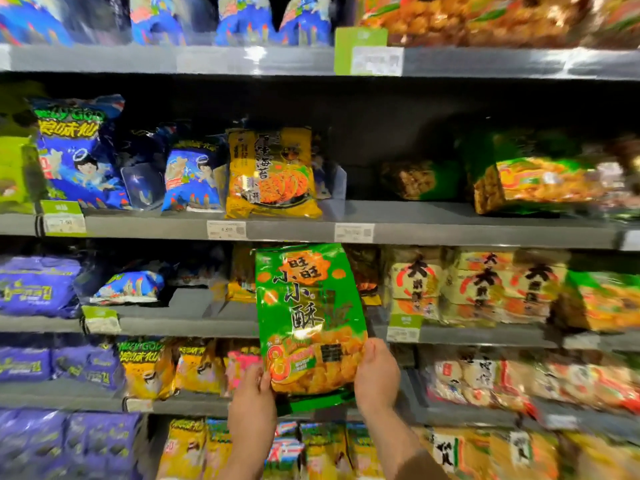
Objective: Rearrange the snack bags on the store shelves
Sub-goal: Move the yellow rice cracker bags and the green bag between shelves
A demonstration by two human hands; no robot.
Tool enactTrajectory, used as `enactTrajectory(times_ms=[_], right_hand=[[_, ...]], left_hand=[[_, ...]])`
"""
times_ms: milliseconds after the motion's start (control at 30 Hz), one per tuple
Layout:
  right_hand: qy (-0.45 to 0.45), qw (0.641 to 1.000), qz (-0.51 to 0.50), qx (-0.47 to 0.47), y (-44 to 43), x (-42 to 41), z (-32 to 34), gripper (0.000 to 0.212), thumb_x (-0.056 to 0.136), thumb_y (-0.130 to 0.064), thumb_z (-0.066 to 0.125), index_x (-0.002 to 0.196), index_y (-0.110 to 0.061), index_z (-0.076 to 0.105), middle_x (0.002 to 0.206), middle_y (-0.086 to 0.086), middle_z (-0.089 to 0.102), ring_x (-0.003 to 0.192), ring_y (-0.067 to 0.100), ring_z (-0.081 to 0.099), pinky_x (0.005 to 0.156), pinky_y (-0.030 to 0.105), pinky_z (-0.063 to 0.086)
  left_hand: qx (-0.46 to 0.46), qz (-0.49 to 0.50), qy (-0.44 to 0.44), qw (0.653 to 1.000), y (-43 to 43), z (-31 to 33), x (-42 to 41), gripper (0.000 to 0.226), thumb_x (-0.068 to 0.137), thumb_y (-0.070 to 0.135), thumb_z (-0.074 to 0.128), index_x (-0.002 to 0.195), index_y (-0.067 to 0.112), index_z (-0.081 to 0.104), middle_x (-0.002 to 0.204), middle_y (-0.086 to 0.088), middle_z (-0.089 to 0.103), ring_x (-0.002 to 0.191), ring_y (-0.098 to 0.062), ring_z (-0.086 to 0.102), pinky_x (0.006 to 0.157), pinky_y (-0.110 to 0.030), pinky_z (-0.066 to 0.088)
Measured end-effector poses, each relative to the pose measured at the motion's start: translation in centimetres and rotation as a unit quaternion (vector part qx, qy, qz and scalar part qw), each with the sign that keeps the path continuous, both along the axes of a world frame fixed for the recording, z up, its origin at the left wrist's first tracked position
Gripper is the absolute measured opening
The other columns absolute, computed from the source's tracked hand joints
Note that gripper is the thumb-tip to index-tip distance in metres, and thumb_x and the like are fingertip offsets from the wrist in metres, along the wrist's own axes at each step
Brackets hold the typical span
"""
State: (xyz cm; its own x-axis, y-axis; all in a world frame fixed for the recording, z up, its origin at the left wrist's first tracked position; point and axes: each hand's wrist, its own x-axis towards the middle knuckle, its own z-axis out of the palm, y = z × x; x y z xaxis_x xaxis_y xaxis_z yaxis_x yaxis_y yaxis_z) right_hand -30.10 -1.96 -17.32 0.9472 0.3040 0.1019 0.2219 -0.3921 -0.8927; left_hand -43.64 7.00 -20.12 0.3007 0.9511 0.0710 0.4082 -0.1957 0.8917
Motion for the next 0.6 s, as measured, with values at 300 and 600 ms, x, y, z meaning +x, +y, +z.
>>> enactTrajectory(times_ms=[300,600], right_hand=[[-0.071,0.990,-0.106,0.055,-14.4,4.0,4.1,0.023,0.098,-0.012,0.034,0.086,-0.010,0.054,0.074,0.007,0.053,0.072,0.028,0.051,0.061,0.036,0.033],[-0.122,0.981,-0.122,0.084,-18.4,9.2,11.1,0.025,0.100,-0.021,0.032,0.086,-0.012,0.052,0.072,0.000,0.051,0.072,0.026,0.051,0.059,0.032,0.035]], left_hand=[[0.075,-0.079,-0.068,0.992,-13.6,4.7,4.9,0.023,0.088,0.036,0.037,0.081,0.021,0.053,0.077,-0.011,0.054,0.077,-0.033,0.054,0.063,-0.036,0.033],[0.104,-0.132,-0.116,0.979,-15.2,12.0,10.8,0.024,0.097,0.021,0.038,0.074,0.021,0.044,0.067,-0.005,0.055,0.065,-0.028,0.054,0.058,-0.035,0.037]])
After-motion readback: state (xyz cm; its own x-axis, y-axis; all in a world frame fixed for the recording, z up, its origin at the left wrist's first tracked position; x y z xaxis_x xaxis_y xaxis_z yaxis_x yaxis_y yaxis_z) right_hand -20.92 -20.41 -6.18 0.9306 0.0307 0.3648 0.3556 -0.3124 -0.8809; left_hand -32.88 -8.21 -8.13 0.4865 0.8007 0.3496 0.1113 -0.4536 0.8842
